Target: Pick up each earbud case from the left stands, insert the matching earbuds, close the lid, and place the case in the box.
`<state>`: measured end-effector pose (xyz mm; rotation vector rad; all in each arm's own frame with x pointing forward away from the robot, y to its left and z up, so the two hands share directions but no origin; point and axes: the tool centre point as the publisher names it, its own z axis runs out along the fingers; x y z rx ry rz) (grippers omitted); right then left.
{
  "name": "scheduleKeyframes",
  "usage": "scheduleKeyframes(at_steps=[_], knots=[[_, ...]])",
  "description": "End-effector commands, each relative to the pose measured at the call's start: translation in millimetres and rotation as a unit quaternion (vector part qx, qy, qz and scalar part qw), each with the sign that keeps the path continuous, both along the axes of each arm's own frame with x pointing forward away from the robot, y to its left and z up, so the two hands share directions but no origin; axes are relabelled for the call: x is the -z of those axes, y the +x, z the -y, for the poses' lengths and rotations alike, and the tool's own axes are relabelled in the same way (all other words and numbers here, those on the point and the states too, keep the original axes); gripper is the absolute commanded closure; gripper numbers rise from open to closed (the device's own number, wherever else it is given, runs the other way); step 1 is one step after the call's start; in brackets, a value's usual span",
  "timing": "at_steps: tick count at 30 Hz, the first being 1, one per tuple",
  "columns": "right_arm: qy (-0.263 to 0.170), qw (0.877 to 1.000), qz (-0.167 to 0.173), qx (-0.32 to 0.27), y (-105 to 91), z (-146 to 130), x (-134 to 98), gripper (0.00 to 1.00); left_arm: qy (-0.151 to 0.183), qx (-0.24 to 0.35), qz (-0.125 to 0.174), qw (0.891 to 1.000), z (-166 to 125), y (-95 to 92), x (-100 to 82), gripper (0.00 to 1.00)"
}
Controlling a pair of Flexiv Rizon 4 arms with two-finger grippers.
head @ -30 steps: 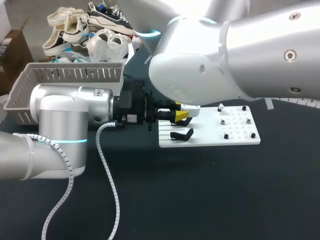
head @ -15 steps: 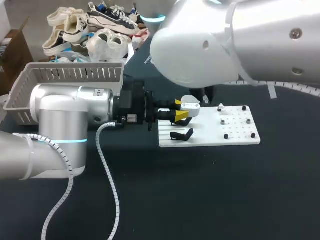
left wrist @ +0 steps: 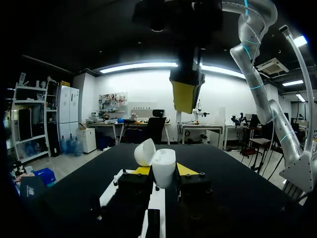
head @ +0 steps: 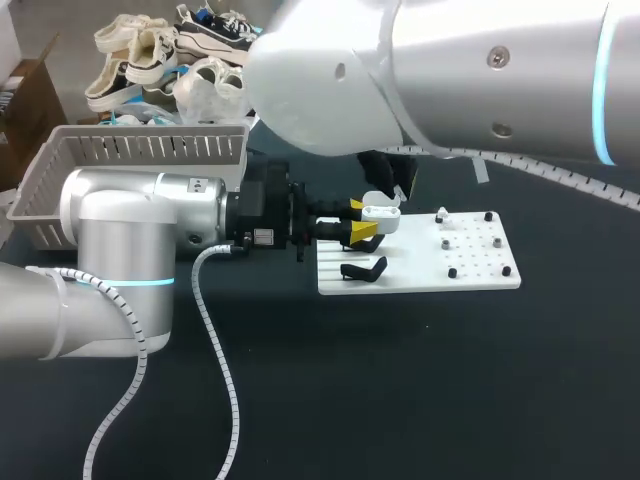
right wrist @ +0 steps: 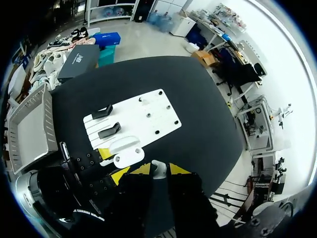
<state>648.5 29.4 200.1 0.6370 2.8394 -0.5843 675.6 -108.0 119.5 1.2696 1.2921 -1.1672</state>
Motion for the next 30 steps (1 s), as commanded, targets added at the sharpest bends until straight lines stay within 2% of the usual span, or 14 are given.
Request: scheduleKeyframes(at_steps=[1,6,8,13,21,30], knots=[[-0.001,1.000,0.000,0.002,-0.5,-1,-1,1.00,-0.001,-0.001,0.001,1.000,1,0.0,0.8,1.00],[-0.004,1.000,-0.002,0.008,0.9,-1,0,1.00,-0.001,-0.001,0.001,1.000,1,0.0,0.8,1.00],[0.006,0.999,-0.011,0.041,5.5,-3,0,1.00,-0.001,-0.001,0.001,1.000,1,0.0,0.8,1.00],[0.023,0.996,-0.033,0.080,9.8,-2,-2,1.00,-0.001,-0.001,0.001,1.000,1,0.0,0.8,1.00],[0.025,0.994,-0.045,0.098,13.6,-1,2,1.00,-0.001,-0.001,0.001,1.000,1,0.0,0.8,1.00],[0.032,0.995,-0.037,0.090,11.4,-5,7,1.00,-0.001,-0.001,0.001,1.000,1,0.0,0.8,1.00]])
